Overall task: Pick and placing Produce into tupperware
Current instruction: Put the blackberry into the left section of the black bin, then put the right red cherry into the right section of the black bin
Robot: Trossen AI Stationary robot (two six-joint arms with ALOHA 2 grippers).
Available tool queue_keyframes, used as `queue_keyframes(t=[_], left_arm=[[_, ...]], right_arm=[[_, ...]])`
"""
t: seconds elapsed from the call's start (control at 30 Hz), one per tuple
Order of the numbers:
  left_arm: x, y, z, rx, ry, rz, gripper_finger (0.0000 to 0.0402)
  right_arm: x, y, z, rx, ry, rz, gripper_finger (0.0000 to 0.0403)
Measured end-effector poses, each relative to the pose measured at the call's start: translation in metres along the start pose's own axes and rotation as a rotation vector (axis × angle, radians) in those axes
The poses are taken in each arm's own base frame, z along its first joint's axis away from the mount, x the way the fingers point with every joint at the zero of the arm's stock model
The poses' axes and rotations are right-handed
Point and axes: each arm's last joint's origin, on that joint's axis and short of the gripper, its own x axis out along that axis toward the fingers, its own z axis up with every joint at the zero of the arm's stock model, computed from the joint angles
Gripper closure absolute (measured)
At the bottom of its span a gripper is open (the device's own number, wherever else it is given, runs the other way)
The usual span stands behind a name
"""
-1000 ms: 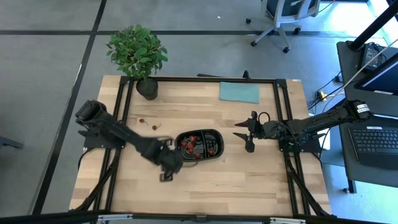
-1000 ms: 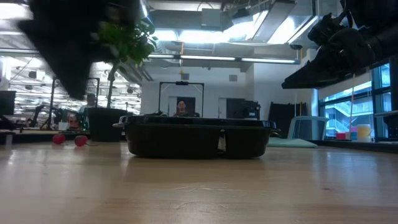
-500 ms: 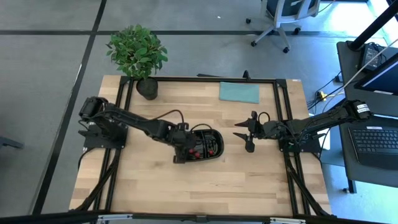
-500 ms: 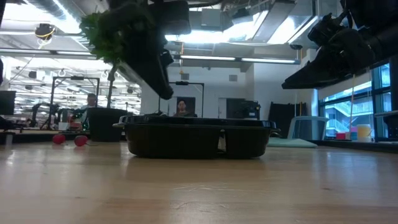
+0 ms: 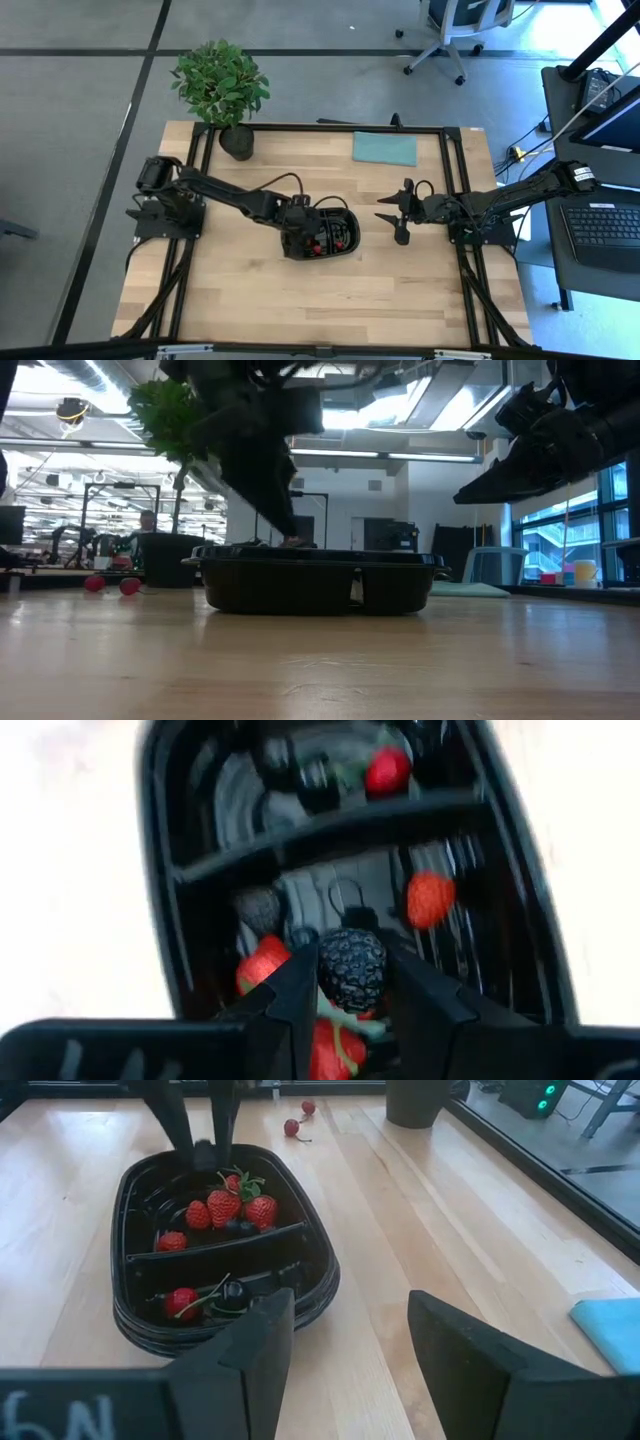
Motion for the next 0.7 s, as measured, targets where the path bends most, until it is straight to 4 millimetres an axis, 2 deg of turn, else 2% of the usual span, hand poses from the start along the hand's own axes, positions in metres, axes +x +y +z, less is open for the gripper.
queue_keyframes(t=[0.1,0.7], left_arm=[[0.0074,-0.0003,-0.0017,0.003,0.021,0.0,0.0301],[0.0063,-0.0005,-0.0021,0.001,0.025,0.011,0.0272]], right_arm=[[0.0,0.0,-0.0003,0.0,0.003,0.0,0.0203],[0.0,0.0,-0.0004,0.0,0.004,0.0,0.0203]])
